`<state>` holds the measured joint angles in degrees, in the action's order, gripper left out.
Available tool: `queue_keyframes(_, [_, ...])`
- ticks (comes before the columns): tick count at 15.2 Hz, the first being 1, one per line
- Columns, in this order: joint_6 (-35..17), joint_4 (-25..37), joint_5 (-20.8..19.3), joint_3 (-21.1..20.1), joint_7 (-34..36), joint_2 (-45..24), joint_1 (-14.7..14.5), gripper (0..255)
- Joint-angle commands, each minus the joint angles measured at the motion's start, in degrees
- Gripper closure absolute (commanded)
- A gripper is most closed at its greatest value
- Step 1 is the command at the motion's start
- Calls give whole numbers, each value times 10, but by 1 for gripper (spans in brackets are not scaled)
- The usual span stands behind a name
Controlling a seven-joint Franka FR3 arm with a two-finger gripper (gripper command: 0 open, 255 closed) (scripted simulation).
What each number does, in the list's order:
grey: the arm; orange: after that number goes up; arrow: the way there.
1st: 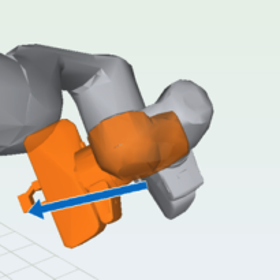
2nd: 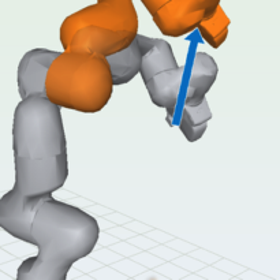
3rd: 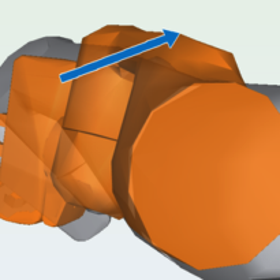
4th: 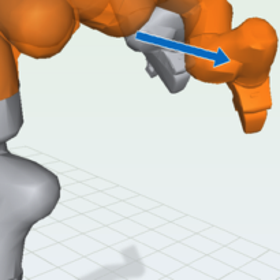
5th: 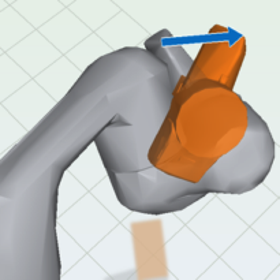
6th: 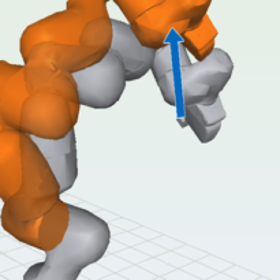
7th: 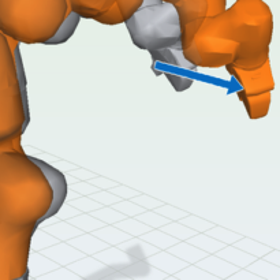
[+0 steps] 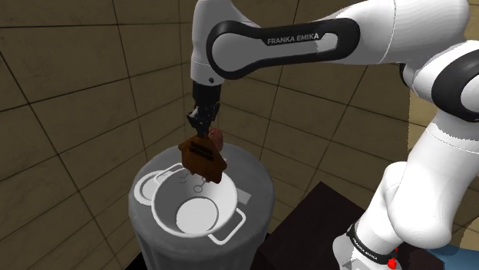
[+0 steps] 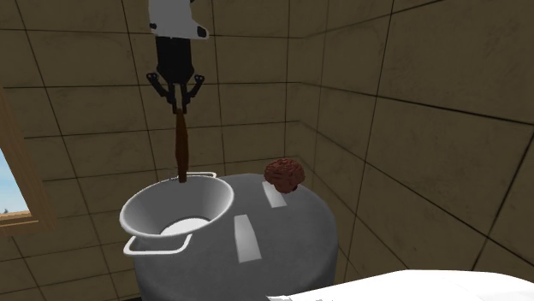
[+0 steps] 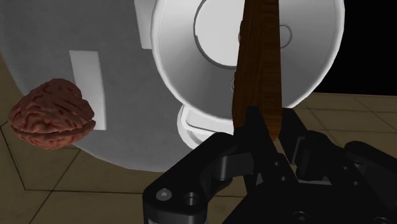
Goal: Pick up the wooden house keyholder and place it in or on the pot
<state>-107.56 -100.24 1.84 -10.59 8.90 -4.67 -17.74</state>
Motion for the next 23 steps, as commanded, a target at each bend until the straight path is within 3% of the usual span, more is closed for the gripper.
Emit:
queue_keyframes(1, [-17,-15,0,0,0,-1,0,255])
queue_keyframes(13, [-107,-88,-3,0,-1,-19,-1,255])
queue_keyframes(20, [-107,-88,-3,0,-1,-19,-1,255])
queue_keyframes(21, [-107,-88,-3,0,-1,-19,-1,0])
queue_keyframes(23, [-107,-88,-3,0,-1,-19,-1,0])
